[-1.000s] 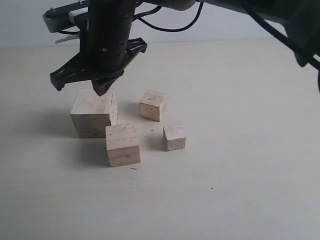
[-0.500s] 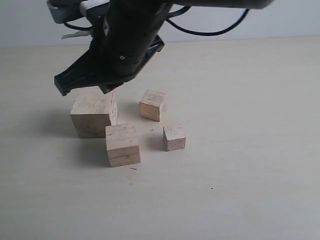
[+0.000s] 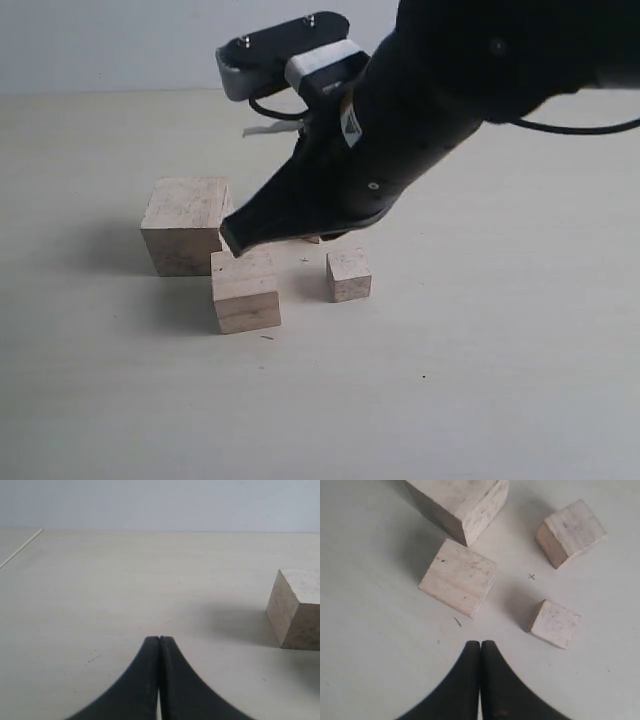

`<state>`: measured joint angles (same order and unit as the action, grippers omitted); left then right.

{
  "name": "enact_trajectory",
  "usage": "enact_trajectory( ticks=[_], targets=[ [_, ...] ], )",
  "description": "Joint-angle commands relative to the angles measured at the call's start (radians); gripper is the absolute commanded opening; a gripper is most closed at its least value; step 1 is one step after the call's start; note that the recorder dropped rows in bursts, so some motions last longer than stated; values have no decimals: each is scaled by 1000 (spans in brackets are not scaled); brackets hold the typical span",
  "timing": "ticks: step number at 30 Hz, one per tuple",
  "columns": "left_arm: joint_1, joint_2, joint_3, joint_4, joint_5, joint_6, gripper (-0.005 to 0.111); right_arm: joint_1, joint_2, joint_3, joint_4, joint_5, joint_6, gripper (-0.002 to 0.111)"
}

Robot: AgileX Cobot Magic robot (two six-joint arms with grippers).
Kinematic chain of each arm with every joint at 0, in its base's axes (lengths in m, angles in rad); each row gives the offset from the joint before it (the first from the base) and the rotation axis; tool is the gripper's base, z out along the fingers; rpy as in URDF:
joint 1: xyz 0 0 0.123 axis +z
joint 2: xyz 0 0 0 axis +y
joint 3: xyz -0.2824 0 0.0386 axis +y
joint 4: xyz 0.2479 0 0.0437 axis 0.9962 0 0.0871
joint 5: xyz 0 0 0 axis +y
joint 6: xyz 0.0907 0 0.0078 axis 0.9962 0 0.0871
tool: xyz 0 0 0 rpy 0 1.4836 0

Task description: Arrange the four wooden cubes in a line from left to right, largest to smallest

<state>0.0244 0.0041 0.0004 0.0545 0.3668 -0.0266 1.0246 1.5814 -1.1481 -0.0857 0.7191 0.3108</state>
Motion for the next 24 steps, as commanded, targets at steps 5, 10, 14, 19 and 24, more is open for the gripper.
enact_trajectory(
  ticks=[5,10,14,19,24],
  targets=[
    [3,-4,0,-8,-7,-8,0,-1,-11,156,1,-153,14,0],
    [3,-4,0,-8,-7,-8,0,-1,-11,243,-1,-279,34,0],
    [3,-4,0,-8,-7,-8,0,-1,-11,253,1,-381,41,0],
    [3,-4,0,-8,-7,-8,0,-1,-11,253,3,-414,41,0],
    [3,-4,0,-8,-7,-8,0,-1,-11,253,3,-408,31,0]
  ],
)
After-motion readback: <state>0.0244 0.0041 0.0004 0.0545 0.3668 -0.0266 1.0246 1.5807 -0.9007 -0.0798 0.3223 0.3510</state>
